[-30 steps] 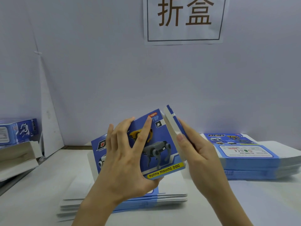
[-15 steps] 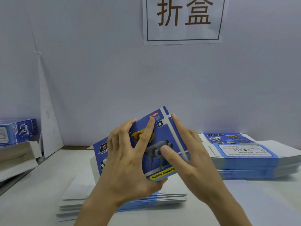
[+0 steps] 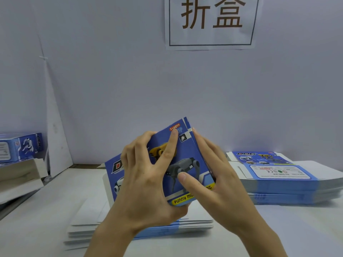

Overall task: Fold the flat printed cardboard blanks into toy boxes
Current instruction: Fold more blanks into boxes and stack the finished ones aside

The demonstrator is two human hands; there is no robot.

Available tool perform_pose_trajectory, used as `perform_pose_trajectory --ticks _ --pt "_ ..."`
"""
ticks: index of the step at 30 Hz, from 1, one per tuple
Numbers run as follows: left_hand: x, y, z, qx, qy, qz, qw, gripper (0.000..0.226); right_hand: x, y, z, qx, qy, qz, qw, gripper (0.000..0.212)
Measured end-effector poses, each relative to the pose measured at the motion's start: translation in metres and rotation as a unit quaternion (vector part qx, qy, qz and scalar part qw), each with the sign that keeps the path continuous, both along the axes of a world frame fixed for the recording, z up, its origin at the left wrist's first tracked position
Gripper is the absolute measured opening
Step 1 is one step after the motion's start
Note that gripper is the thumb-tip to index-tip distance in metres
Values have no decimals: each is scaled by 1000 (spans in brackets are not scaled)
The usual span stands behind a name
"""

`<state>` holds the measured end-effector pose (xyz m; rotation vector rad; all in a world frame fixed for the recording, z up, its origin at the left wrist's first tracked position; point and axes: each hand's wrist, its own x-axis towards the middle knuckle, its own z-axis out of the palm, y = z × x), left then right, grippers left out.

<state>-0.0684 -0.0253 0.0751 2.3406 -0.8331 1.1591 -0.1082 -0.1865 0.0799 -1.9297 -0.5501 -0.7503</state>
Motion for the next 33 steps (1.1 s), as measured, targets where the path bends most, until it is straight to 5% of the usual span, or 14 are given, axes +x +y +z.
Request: perform_pose_trajectory --ticks 9,33 --pt "-6 3 3 27 11 -62 998 112 -16 -12 13 34 44 94 994 81" --pt "-11 -3 3 21 -14 -88 996 111 -17 -8 14 1 12 46 999 79"
